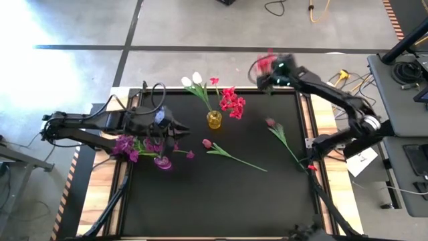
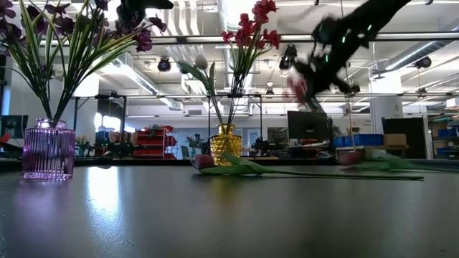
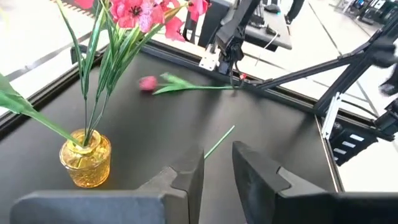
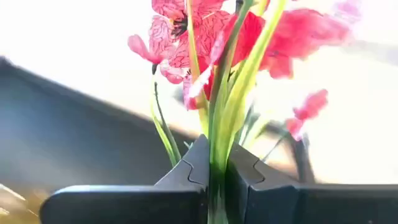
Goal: Sort flowers into vase by color
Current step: Put the pink flowers into the yellow vase
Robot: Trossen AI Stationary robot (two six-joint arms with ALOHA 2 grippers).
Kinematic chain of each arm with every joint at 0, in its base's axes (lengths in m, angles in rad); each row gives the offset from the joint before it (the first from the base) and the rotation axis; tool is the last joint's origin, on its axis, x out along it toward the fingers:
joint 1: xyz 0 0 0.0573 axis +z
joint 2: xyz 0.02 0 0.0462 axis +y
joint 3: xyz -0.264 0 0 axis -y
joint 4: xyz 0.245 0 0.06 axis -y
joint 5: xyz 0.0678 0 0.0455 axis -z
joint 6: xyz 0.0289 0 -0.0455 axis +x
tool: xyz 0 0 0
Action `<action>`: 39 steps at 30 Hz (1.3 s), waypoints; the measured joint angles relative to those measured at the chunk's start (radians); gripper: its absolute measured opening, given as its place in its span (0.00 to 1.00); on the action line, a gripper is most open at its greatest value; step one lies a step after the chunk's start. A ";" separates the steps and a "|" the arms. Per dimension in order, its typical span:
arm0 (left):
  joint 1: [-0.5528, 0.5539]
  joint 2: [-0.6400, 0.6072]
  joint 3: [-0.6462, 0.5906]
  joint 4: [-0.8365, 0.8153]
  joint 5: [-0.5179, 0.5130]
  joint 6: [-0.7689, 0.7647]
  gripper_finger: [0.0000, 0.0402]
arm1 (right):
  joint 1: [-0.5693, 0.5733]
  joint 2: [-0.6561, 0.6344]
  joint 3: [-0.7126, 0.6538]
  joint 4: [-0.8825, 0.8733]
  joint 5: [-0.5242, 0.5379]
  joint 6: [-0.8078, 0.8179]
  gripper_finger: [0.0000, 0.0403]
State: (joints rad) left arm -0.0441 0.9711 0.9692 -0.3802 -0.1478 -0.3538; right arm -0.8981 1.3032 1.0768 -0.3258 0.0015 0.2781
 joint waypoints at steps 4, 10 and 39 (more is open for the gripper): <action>0.000 -0.015 -0.003 0.005 -0.017 0.005 0.17 | 0.062 -0.112 0.001 0.259 -0.010 0.009 0.03; 0.000 -0.097 -0.003 -0.025 -0.043 0.018 0.20 | 0.234 -0.182 0.042 0.504 0.008 -0.122 0.03; -0.001 -0.262 -0.002 -0.218 -0.031 0.218 0.19 | 0.944 0.235 0.353 0.695 0.534 -0.496 0.03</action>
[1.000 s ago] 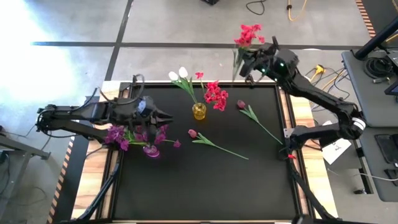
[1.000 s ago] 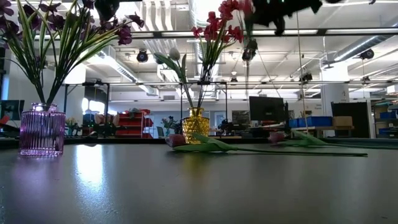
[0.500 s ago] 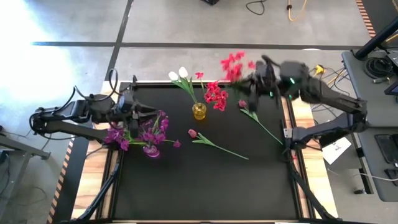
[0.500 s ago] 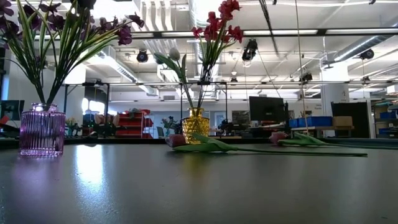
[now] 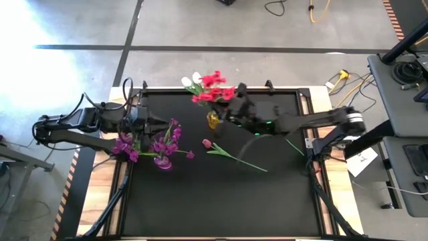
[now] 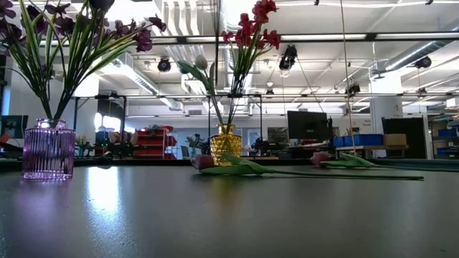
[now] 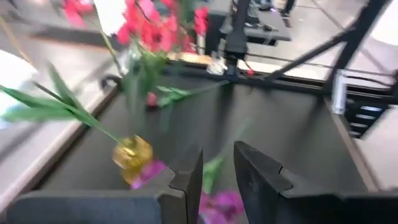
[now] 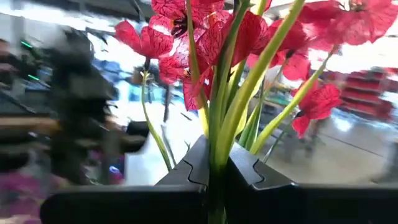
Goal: Sort flowers into vase by color
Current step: Put the pink flowers into the yellow vase
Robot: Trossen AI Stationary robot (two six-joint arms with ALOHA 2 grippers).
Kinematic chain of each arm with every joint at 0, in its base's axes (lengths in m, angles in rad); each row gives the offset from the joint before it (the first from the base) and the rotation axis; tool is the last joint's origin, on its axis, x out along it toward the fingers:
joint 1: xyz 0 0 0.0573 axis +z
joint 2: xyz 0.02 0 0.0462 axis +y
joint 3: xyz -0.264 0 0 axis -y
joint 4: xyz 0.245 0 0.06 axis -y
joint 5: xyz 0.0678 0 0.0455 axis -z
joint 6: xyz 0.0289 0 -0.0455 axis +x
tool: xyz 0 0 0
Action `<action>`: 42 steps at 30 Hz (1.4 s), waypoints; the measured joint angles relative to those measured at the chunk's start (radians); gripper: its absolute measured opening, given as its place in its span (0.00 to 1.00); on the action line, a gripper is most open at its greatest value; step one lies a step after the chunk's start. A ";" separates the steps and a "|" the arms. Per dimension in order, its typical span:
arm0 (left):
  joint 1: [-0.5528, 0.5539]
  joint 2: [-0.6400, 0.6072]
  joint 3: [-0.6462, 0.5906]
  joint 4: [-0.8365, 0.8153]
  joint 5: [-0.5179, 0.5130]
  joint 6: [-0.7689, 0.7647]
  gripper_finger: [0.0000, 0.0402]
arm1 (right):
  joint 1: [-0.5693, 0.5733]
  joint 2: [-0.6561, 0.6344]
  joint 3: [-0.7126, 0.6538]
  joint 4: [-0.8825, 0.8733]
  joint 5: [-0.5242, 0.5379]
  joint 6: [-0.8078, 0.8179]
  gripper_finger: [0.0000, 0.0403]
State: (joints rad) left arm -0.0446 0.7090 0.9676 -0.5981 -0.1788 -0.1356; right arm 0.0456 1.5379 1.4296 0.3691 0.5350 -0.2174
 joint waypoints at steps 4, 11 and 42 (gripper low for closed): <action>-0.001 -0.015 0.000 -0.073 0.042 -0.102 0.19 | -0.045 0.087 -0.004 0.059 0.081 -0.048 0.03; -0.001 -0.045 0.000 -0.135 0.087 -0.147 0.19 | -0.107 0.173 -0.008 0.159 0.136 -0.012 0.03; -0.001 -0.160 0.110 -0.342 -0.039 -0.216 0.42 | -0.141 0.144 0.178 -0.723 0.106 0.598 0.56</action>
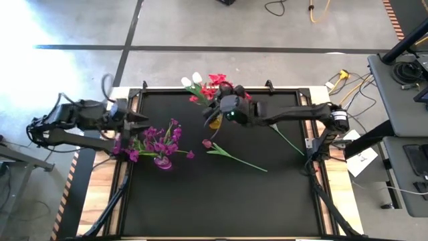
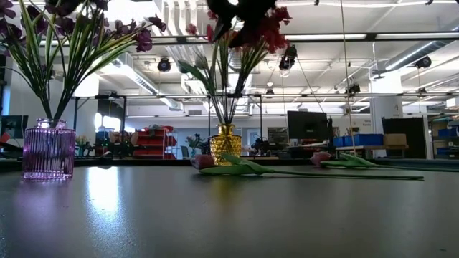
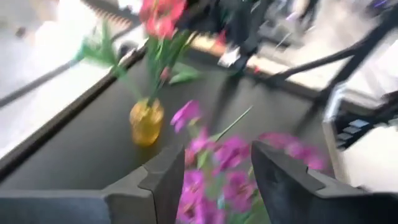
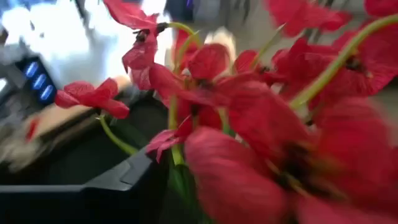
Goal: Sort flowers into vase by color
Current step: Put the pink flowers into the yellow vase, then put the bottom dark red flower into the purple vase
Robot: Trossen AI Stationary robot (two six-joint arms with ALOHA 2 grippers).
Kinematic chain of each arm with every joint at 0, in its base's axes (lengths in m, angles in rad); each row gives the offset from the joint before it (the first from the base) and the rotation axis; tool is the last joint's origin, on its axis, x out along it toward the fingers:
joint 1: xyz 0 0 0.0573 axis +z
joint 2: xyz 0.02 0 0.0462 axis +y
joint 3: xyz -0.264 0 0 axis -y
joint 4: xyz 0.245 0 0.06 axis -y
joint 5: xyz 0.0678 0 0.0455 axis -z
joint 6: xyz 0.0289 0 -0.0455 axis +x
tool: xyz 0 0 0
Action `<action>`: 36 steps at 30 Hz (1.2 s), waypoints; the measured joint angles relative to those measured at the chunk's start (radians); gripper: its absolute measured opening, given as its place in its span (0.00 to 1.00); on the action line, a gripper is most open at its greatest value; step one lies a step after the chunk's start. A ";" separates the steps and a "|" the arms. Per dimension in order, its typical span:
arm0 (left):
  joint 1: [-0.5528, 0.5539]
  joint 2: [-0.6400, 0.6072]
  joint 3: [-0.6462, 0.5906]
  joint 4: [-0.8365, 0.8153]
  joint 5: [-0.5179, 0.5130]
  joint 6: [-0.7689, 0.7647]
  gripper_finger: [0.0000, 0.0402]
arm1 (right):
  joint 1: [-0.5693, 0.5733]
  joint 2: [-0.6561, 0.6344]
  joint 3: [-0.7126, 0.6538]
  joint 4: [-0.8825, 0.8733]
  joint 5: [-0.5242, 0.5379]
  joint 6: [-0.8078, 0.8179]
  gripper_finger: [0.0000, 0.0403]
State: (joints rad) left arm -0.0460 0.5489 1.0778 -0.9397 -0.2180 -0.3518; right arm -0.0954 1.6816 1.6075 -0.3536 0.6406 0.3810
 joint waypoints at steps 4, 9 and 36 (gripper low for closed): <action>-0.001 -0.009 0.108 0.006 0.027 0.063 0.44 | -0.006 -0.003 0.151 -0.391 -0.158 0.121 0.68; 0.000 -0.019 0.176 -0.021 0.053 0.170 0.43 | 0.040 -0.008 0.279 -0.619 -0.224 0.076 0.77; 0.000 0.151 0.182 0.269 0.204 0.101 0.34 | 0.222 0.028 -0.325 -0.151 -0.340 0.012 0.65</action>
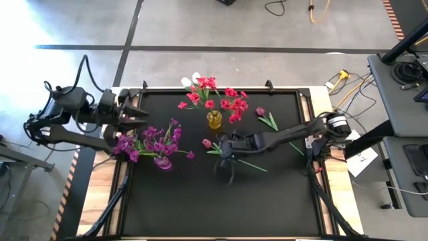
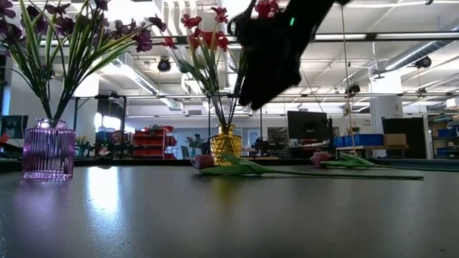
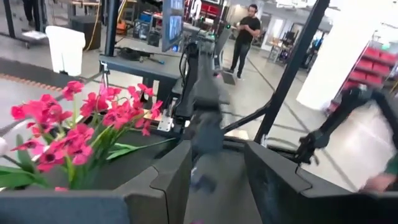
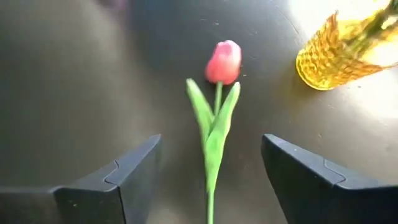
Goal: Sort flowers into vase by color
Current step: Put the bottom dark red flower into the purple vase
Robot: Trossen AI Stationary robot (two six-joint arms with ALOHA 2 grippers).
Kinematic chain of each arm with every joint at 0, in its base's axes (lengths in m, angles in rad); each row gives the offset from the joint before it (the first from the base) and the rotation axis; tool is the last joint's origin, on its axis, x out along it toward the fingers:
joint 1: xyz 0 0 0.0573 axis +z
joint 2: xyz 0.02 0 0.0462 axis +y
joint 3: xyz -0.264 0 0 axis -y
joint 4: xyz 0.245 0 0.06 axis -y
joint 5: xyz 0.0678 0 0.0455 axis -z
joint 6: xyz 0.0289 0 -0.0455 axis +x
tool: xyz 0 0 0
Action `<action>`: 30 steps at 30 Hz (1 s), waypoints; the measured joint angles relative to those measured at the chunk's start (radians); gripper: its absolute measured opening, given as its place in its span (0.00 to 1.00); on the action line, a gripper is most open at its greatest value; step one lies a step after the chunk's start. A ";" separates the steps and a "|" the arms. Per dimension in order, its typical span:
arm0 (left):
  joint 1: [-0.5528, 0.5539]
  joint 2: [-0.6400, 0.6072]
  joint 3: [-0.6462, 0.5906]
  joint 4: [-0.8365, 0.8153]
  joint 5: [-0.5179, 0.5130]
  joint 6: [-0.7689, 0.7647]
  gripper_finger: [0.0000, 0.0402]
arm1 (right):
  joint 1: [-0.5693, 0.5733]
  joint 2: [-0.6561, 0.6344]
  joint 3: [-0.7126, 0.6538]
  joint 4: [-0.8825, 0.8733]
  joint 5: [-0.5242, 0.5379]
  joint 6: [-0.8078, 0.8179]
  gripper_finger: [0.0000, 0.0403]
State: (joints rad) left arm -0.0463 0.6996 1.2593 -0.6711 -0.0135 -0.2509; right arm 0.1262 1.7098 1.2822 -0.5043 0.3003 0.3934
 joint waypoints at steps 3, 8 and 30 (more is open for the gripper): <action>0.000 0.046 0.055 0.000 0.000 -0.052 0.34 | -0.031 0.046 -0.052 0.098 -0.006 -0.002 0.63; -0.001 0.101 0.140 -0.041 0.000 -0.084 0.34 | -0.058 0.144 -0.063 0.135 -0.027 -0.049 0.57; -0.001 0.063 0.108 -0.104 0.000 -0.104 0.34 | -0.054 0.082 0.184 0.169 -0.030 0.003 0.03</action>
State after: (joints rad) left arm -0.0471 0.7625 1.3673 -0.7752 -0.0139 -0.3551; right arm 0.0721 1.7922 1.4664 -0.3353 0.2704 0.3963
